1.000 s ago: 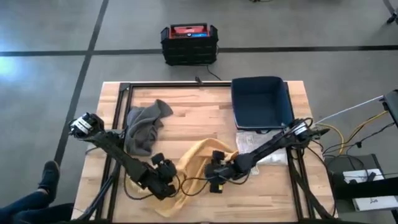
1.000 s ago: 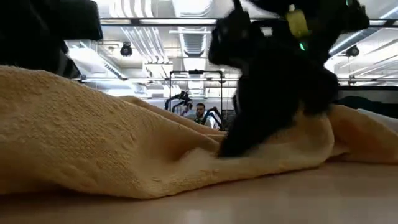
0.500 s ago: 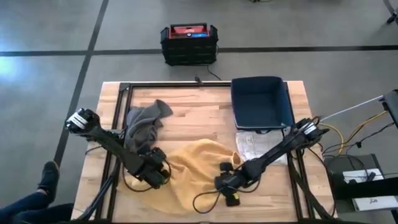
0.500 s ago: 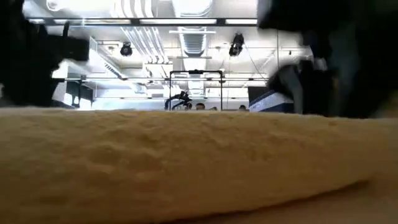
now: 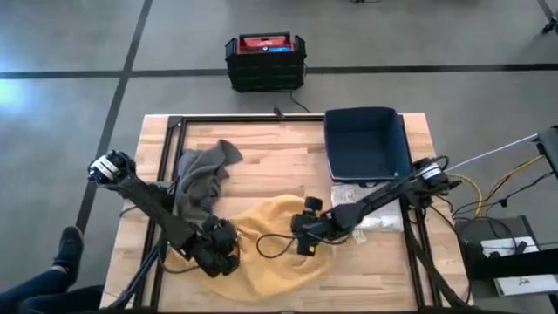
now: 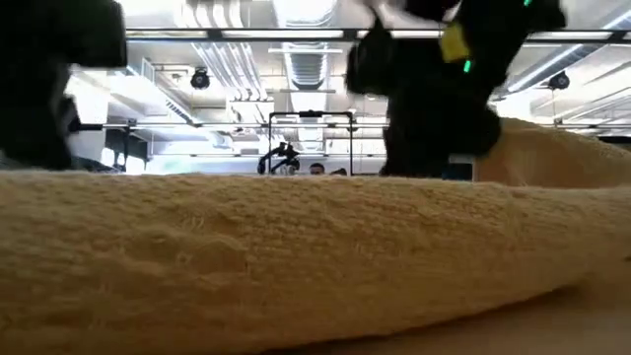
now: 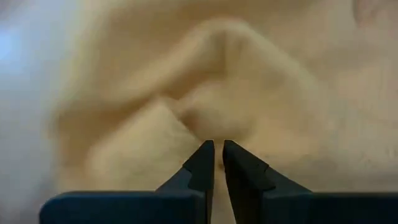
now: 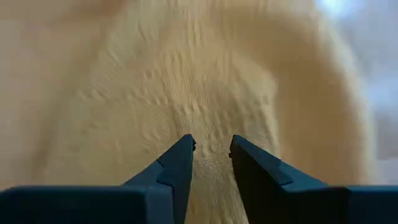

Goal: Fold towel
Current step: Fold the yellow towel

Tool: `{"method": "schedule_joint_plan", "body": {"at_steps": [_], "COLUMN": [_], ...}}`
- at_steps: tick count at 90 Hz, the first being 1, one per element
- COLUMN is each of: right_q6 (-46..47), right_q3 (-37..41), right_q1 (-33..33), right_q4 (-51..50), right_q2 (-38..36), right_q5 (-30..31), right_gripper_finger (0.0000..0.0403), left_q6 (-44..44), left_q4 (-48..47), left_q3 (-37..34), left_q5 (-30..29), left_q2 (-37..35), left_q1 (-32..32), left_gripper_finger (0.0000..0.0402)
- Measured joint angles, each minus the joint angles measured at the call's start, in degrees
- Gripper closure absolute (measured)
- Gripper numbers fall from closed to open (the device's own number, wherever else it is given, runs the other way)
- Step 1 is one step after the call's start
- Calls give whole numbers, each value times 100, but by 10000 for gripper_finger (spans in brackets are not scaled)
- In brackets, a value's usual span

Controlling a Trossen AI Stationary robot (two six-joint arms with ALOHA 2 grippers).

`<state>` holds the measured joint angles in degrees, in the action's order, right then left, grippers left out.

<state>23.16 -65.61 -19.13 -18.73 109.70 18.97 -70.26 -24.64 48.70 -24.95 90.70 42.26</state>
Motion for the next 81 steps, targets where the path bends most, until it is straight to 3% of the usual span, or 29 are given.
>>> {"method": "schedule_joint_plan", "body": {"at_steps": [21,45,63,81], "right_q6": [-846,-1703,-1755,-1357], "right_q3": [-107,-554,-1210,-1457], "right_q1": [545,1427,1612,1228], "right_q4": [289,526,-397,-1547], "right_q2": [414,320,41,-323], "right_q5": [111,4,-896,-1859], "right_gripper_finger": [357,369,321,264], "left_q6": [-15,348,785,797], "left_q4": [1427,1660,-122,-2391], "left_q3": [173,701,1633,2426], "left_q5": [452,441,363,299], "left_q2": [928,1494,1071,820], "left_q1": [23,-35,-72,66], "left_gripper_finger": [381,381,381,381]}}
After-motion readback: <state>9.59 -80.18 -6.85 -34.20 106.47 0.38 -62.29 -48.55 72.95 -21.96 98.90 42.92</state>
